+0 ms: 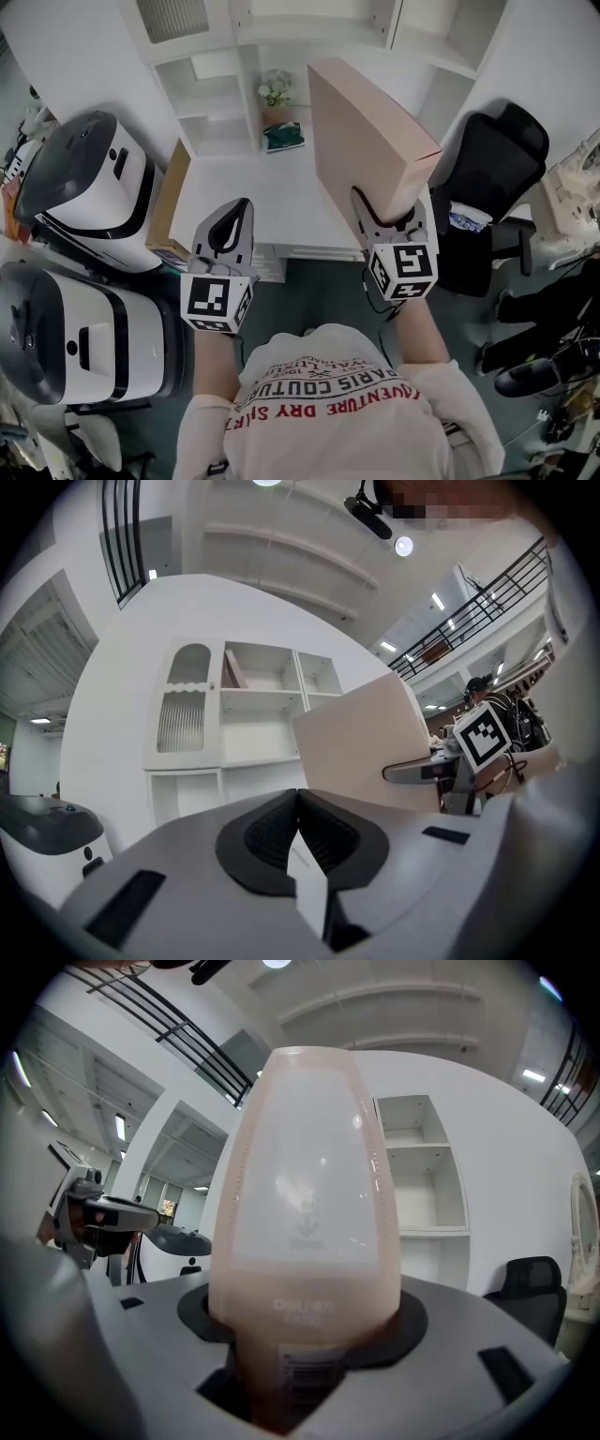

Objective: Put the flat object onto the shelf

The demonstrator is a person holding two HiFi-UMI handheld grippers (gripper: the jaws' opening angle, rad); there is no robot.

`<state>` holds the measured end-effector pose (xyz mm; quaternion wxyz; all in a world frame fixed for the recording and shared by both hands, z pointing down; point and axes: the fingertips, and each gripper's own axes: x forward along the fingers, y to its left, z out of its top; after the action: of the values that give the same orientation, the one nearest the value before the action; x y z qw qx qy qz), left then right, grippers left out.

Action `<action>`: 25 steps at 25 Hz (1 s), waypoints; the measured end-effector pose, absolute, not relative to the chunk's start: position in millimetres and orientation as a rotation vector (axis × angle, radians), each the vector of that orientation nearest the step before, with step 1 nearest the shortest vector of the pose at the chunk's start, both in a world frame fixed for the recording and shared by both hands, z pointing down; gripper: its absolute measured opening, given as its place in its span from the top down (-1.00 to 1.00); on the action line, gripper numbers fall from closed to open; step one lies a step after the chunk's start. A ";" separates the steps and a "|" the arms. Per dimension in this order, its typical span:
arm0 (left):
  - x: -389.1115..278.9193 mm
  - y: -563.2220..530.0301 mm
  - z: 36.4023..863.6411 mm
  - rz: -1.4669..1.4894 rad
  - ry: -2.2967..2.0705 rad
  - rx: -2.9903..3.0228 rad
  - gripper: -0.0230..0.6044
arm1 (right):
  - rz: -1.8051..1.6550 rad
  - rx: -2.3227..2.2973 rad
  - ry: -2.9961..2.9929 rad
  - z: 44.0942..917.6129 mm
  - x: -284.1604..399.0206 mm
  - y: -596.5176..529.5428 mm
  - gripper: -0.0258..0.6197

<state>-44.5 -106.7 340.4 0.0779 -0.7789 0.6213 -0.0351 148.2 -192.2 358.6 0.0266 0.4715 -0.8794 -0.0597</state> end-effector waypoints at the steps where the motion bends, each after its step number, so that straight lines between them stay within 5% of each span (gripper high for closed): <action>1: -43.1 -114.1 341.6 -0.116 1.862 -2.335 0.88 | -0.189 1.455 -2.718 357.1 148.8 -201.6 -0.01; 25: -102.8 -238.0 302.7 -0.116 1.754 -2.329 0.88 | -0.909 1.272 -2.235 215.4 72.4 -346.8 -0.02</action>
<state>-102.8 -238.0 302.7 0.1116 -0.7932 0.5974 -0.0394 72.4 -346.8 215.4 0.2056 0.4563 -0.8020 -0.3261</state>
